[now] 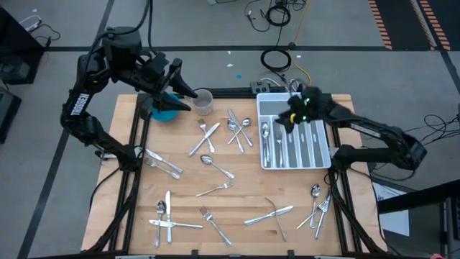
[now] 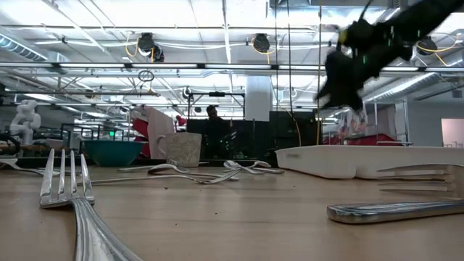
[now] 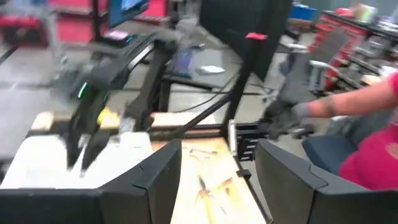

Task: Sort silverware
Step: Put the fork in the silverware tray

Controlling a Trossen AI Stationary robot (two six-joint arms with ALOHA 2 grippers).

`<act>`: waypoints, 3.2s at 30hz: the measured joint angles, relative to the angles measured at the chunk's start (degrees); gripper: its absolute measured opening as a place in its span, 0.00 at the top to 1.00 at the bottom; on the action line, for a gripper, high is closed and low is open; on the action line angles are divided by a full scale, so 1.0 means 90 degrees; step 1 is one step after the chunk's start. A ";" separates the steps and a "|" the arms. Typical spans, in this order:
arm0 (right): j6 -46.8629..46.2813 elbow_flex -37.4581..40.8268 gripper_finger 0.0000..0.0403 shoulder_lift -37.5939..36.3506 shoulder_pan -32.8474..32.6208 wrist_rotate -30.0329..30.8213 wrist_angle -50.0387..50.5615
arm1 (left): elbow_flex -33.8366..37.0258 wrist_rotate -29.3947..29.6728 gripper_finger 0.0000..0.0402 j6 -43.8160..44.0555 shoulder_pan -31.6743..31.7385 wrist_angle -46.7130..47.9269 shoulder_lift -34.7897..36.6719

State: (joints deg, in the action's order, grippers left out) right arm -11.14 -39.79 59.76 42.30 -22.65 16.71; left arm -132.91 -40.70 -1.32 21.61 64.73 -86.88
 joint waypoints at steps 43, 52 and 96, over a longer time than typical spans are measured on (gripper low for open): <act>-0.5812 -0.1360 0.51 0.3652 -0.7681 0.2725 0.1491 | 1.1323 0.5118 0.49 0.4570 -0.3006 -0.5482 0.4746; -0.5986 -0.1490 0.61 0.4565 -0.7658 0.2576 0.1655 | 1.1498 0.5366 0.49 0.4390 -0.3041 -0.5479 0.4744; -0.0960 0.2683 1.00 -0.0904 0.0564 -0.1143 -0.2938 | 1.1607 0.7874 0.49 0.5624 -0.3036 -0.5660 0.4698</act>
State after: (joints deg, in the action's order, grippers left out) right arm -19.78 -15.64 51.62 47.37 -32.94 -9.73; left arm -28.45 30.16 49.30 -5.72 13.79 -44.60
